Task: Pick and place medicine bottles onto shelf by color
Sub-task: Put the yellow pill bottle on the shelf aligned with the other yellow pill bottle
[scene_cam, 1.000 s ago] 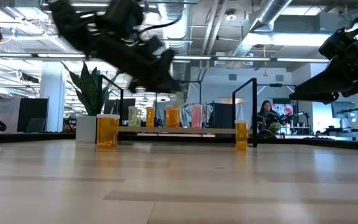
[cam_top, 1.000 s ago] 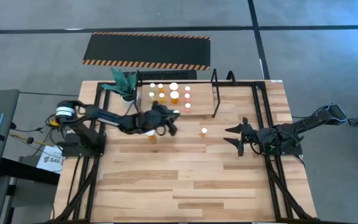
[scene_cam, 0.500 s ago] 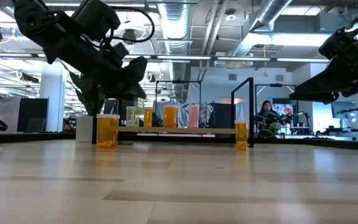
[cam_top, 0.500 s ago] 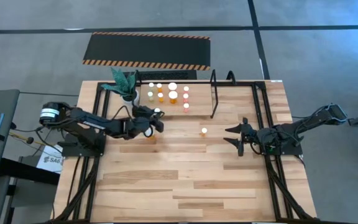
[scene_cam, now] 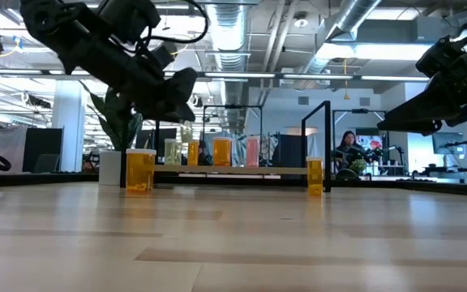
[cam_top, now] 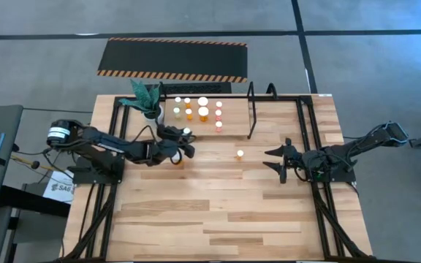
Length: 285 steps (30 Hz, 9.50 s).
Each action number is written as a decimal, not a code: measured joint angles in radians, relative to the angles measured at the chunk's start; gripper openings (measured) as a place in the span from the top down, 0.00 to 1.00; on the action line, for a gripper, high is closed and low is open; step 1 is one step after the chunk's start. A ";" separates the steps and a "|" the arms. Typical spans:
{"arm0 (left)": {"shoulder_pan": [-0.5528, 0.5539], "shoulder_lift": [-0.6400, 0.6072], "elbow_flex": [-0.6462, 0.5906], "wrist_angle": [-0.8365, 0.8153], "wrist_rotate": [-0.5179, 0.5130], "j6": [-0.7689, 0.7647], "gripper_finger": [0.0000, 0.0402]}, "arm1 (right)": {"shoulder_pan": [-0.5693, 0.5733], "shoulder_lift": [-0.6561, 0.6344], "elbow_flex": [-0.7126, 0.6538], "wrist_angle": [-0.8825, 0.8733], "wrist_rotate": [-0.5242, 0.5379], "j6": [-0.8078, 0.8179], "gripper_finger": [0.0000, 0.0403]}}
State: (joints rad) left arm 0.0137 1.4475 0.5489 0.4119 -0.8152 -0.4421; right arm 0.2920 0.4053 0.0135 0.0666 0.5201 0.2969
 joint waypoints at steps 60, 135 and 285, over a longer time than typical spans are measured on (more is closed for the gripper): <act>0.057 0.316 0.299 -0.378 -0.209 -0.367 0.52 | 0.000 0.000 0.000 0.000 0.000 0.000 0.40; 0.420 0.224 0.641 -1.050 0.722 0.832 0.33 | 0.000 0.000 0.000 0.000 0.000 0.000 0.40; -0.177 0.156 0.415 -1.479 0.975 -0.406 0.70 | 0.000 0.000 0.000 0.000 0.000 0.000 0.40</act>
State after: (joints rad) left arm -0.1637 1.6032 0.9642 -1.0667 0.1599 -0.8482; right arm 0.2924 0.4053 0.0135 0.0669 0.5201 0.2970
